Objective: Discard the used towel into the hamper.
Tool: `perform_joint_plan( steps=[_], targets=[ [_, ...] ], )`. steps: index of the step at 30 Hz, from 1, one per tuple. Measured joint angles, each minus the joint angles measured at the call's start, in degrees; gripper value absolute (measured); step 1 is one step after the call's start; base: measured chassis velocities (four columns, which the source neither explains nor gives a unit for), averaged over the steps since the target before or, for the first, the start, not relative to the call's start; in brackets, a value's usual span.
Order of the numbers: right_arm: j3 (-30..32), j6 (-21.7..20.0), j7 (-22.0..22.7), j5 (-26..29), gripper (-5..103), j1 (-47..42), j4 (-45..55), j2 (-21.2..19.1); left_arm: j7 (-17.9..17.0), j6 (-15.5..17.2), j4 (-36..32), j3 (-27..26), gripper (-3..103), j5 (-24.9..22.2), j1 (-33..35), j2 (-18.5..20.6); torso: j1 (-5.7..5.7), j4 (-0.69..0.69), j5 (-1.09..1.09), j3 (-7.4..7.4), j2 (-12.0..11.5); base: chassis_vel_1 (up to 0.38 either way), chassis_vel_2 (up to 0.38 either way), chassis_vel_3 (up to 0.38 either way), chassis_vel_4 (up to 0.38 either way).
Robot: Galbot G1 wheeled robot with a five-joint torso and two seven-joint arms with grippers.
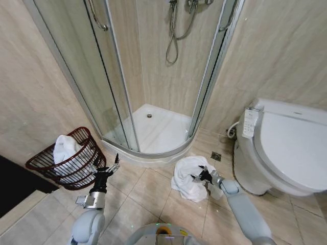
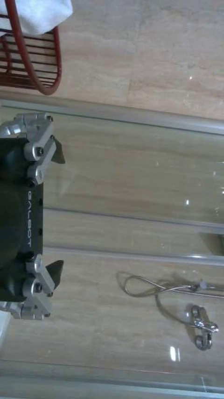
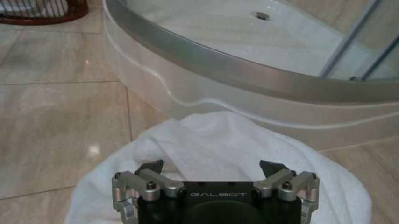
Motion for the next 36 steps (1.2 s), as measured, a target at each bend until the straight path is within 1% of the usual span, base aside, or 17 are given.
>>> perform_joint_plan(
  steps=[3,6,9,10,14,20,24,30,36],
  targets=[
    [-0.1,-0.7,0.0,0.3,100,-0.5,0.9,-0.2,0.0,-0.1,0.2,0.0,100,-0.1,-0.1,0.0,0.0,0.0,0.01,0.0,0.0,0.0,0.0,0.0,0.0],
    [0.2,-0.6,-0.2,0.4,100,0.2,-1.5,0.1,0.0,-0.2,0.7,0.1,100,-0.1,-0.2,0.0,0.0,0.0,0.0,0.0,0.0,0.0,0.0,0.0,0.0],
    [0.7,0.2,-0.6,0.1,100,2.1,-6.2,1.4,0.0,-0.3,0.9,0.3,100,0.0,-0.4,-0.1,0.0,0.0,0.01,0.0,0.0,0.0,0.0,0.0,0.0],
    [0.7,0.2,-0.6,0.1,100,2.1,-6.2,1.4,0.0,-0.3,0.9,0.3,100,0.0,-0.4,-0.1,0.0,0.0,0.01,0.0,0.0,0.0,0.0,0.0,0.0],
    [1.7,1.7,-1.3,-1.1,100,4.8,-12.2,3.9,0.0,-0.2,1.1,0.6,100,0.2,-0.7,-0.1,0.0,0.0,0.01,0.0,0.0,0.0,0.0,0.0,0.0],
    [2.3,2.2,-1.2,-1.4,100,6.6,-14.8,5.4,0.0,-0.1,1.2,0.7,100,0.3,-0.8,0.0,0.0,0.01,0.02,0.0,0.0,0.0,0.0,0.0,0.0],
    [2.9,2.9,0.2,-2.4,100,8.2,-17.1,6.4,0.0,-0.1,1.3,0.7,100,0.3,-0.8,0.0,0.0,0.0,0.0,0.0,0.0,0.0,0.0,0.0,0.0],
    [4.7,4.4,3.7,-4.7,100,11.0,-21.7,8.5,-0.1,-0.1,1.3,0.8,100,1.0,-0.9,-0.1,0.0,0.01,0.01,0.0,0.0,0.0,0.0,0.0,0.0],
    [5.3,4.8,6.3,-5.1,100,11.3,-23.1,9.8,-0.2,0.1,1.3,1.7,100,1.9,-1.1,-0.3,0.0,0.01,0.01,0.0,0.0,0.0,0.0,0.0,0.0]
  ],
)
